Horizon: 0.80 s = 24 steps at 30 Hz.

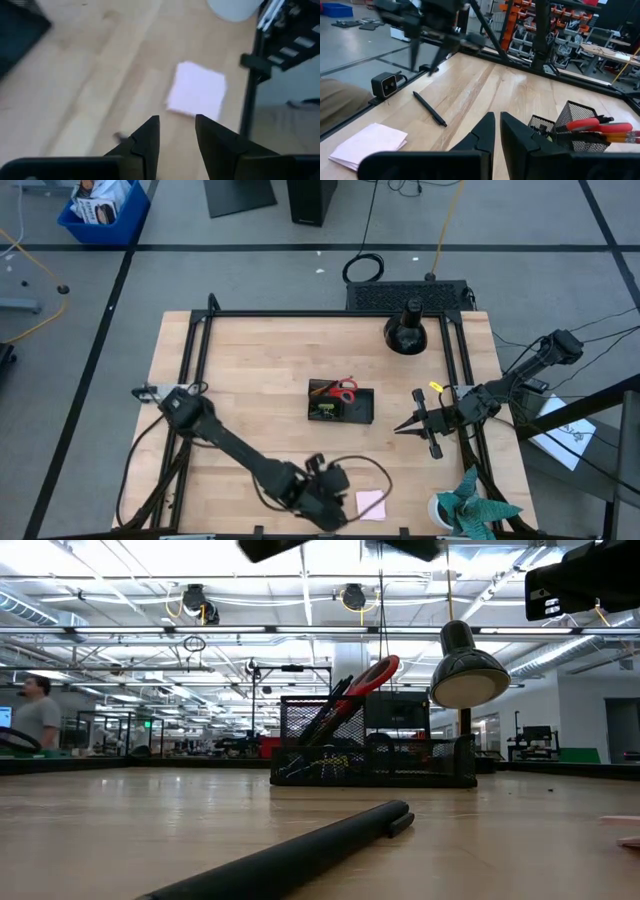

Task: Pick and place office supplies into organizer
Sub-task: Put the black pen into the black desk organizer

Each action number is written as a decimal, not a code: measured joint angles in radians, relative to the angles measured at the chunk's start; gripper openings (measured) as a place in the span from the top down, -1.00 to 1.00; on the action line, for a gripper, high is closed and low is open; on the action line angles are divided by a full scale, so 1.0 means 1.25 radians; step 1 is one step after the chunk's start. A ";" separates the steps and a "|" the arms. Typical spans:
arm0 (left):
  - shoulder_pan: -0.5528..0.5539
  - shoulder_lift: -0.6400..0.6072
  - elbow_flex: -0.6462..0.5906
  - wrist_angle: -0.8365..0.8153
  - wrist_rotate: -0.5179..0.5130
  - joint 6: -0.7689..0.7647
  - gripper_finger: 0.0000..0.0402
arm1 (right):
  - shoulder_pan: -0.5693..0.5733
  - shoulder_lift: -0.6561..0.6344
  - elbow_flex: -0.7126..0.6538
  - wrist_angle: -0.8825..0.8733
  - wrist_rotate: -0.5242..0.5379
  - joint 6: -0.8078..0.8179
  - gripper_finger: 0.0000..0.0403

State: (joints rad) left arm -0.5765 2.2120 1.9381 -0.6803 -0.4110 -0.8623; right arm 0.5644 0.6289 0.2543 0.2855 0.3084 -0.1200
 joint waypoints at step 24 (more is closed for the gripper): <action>0.022 0.164 0.170 -0.259 0.193 -0.135 0.35 | 0.000 0.000 0.000 0.000 0.000 0.003 0.88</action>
State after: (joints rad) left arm -0.5489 2.4172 2.1502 -1.0038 -0.1700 -1.0315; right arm 0.5644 0.6289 0.2543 0.2854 0.3080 -0.1165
